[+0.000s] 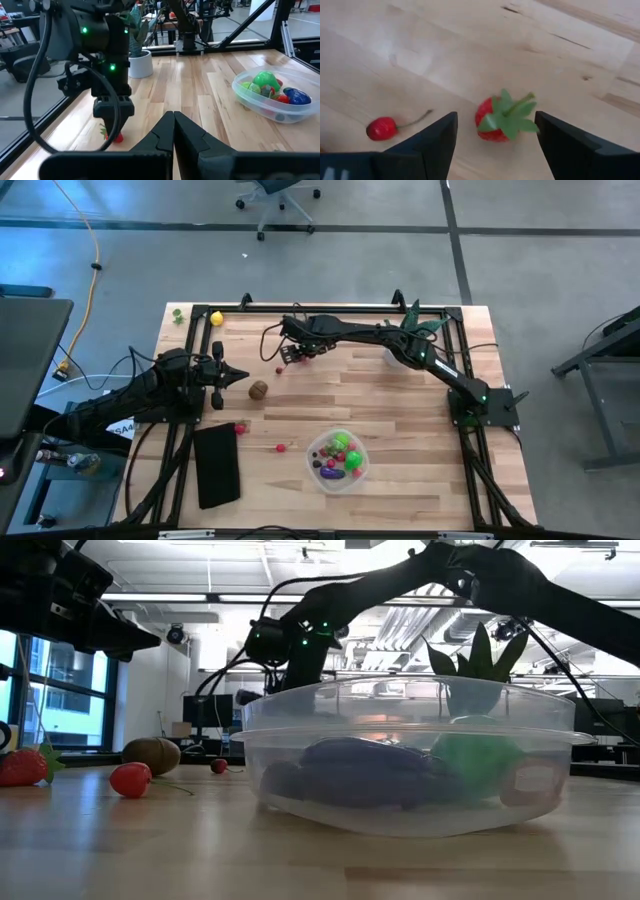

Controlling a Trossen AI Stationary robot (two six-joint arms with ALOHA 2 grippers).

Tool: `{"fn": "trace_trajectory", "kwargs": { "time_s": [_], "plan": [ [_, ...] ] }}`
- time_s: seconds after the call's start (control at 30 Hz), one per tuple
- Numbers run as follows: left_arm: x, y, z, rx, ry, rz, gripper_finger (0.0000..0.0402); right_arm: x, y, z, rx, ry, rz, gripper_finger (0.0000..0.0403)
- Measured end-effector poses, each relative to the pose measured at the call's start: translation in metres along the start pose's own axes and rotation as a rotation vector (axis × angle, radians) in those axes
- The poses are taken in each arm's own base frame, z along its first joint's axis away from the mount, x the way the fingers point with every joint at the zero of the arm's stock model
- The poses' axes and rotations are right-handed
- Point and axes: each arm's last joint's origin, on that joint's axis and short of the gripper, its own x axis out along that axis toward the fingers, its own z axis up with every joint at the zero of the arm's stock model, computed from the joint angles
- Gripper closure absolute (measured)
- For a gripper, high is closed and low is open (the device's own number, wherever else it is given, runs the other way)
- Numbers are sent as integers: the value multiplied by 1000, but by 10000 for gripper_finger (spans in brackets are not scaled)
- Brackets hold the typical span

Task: Pick and placing Produce into tupperware
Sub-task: Put the red strawberry into the transparent container

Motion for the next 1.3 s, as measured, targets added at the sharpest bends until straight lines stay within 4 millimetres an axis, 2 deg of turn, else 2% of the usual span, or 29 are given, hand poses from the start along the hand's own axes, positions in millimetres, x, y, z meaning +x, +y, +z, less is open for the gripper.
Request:
{"fn": "trace_trajectory", "kwargs": {
  "time_s": [0.37,0.97,1.3],
  "plan": [
    [0,0,0,0,0,0,401,10,-2,-2,-2,-2,-27,159],
    [0,0,0,0,0,1,401,11,-2,-2,-9,-2,-28,273],
    [0,0,0,0,0,0,401,7,-1,-2,-84,19,-21,277]
  ]
}}
